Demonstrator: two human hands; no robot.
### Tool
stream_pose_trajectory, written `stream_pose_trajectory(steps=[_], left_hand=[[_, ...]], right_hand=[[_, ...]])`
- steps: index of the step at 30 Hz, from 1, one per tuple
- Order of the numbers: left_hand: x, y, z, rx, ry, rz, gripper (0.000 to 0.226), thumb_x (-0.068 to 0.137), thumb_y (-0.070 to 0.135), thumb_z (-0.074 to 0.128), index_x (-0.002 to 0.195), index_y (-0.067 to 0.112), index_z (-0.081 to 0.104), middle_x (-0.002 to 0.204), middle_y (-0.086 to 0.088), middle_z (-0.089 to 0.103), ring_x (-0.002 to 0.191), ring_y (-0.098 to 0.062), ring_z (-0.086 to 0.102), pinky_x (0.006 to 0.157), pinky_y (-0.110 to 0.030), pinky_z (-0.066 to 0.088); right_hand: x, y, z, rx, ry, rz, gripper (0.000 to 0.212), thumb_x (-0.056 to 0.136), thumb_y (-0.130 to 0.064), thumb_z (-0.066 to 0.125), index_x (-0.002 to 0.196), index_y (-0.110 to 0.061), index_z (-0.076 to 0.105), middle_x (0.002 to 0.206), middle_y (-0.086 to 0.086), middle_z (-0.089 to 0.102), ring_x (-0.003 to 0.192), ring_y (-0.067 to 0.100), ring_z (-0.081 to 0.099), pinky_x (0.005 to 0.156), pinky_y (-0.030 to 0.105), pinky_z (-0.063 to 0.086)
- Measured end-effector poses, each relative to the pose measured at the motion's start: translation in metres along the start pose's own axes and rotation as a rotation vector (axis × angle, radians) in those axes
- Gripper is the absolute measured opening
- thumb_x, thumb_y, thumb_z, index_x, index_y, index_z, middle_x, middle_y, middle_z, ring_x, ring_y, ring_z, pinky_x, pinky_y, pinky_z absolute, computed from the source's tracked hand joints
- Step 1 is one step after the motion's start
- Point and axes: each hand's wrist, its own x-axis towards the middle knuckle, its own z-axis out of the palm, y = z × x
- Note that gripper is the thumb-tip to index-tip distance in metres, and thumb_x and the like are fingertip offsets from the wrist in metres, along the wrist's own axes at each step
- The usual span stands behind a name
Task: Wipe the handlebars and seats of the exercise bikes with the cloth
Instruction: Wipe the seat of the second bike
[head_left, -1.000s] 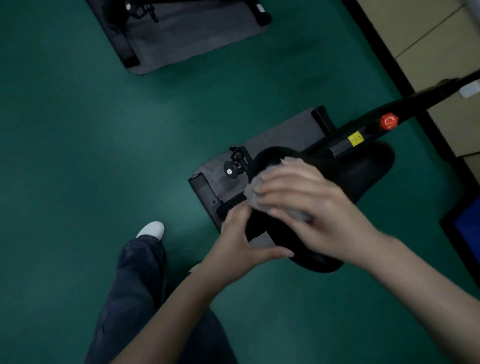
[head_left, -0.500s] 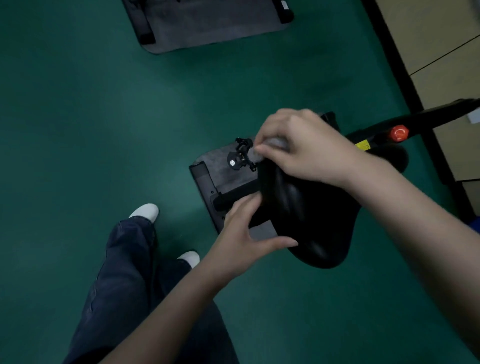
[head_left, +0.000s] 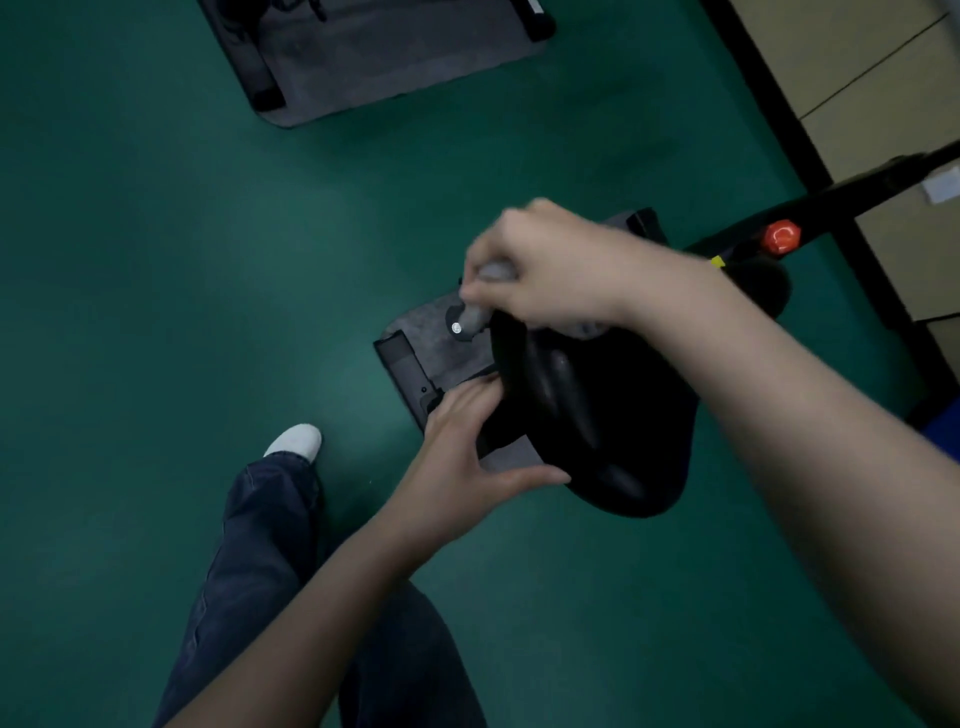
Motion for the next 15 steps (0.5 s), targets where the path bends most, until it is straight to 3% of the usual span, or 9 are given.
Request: stream_pose_trajectory(steps=[2, 4, 7, 9, 12, 15], left_hand=[[-0.001, -0.002, -0.004, 0.021, -0.025, 0.002, 0.085, 0.059, 0.067, 0.068, 0.131, 0.023, 0.053, 0.127, 0.015, 0.051, 0.126, -0.011, 0.042, 0.108, -0.045, 0.034], [-0.001, -0.004, -0.009, 0.026, -0.045, 0.001, 0.083, 0.055, 0.072, 0.071, 0.128, 0.039, 0.048, 0.123, 0.029, 0.047, 0.126, -0.004, 0.04, 0.11, -0.035, 0.033], [0.003, -0.004, -0.023, 0.034, -0.037, 0.009, 0.076, 0.051, 0.077, 0.067, 0.118, 0.072, 0.032, 0.115, 0.051, 0.039, 0.118, 0.021, 0.033, 0.099, -0.002, 0.024], [0.009, -0.002, -0.032, 0.022, -0.031, 0.003, 0.078, 0.049, 0.077, 0.069, 0.116, 0.074, 0.03, 0.116, 0.046, 0.04, 0.117, 0.024, 0.033, 0.093, 0.005, 0.02], [0.021, -0.003, -0.041, 0.049, -0.061, -0.002, 0.09, 0.048, 0.078, 0.066, 0.129, 0.054, 0.034, 0.129, 0.028, 0.041, 0.127, 0.008, 0.034, 0.1, 0.002, 0.02], [0.033, -0.004, -0.05, 0.08, -0.104, -0.01, 0.111, 0.048, 0.081, 0.067, 0.144, 0.041, 0.03, 0.139, 0.021, 0.039, 0.134, 0.001, 0.032, 0.109, -0.019, 0.026]], right_hand=[[0.014, 0.01, -0.007, 0.09, -0.007, 0.144, 0.017, 0.09, -0.031, 0.059, 0.09, -0.021, 0.073, 0.076, -0.005, 0.067, 0.086, 0.014, 0.063, 0.068, 0.018, 0.044], [0.009, 0.024, -0.007, 0.213, 0.093, 0.227, 0.016, 0.09, -0.031, 0.058, 0.093, -0.023, 0.073, 0.087, -0.004, 0.069, 0.09, 0.008, 0.06, 0.066, 0.012, 0.04], [-0.023, 0.031, 0.015, 0.349, 0.454, 0.288, 0.018, 0.093, -0.023, 0.057, 0.098, -0.017, 0.072, 0.1, 0.001, 0.071, 0.1, 0.013, 0.061, 0.081, 0.015, 0.039], [-0.051, 0.018, 0.038, 0.327, 0.709, 0.23, 0.017, 0.094, -0.016, 0.056, 0.1, -0.01, 0.071, 0.102, 0.002, 0.07, 0.101, 0.016, 0.061, 0.089, 0.021, 0.04], [-0.085, -0.003, 0.073, 0.343, 0.948, 0.18, 0.015, 0.093, -0.006, 0.058, 0.101, -0.003, 0.07, 0.106, 0.004, 0.069, 0.103, 0.017, 0.06, 0.095, 0.025, 0.043], [-0.114, -0.01, 0.103, 0.444, 1.191, 0.355, 0.016, 0.093, -0.003, 0.056, 0.102, 0.0, 0.069, 0.108, 0.005, 0.068, 0.105, 0.02, 0.061, 0.096, 0.029, 0.045]])
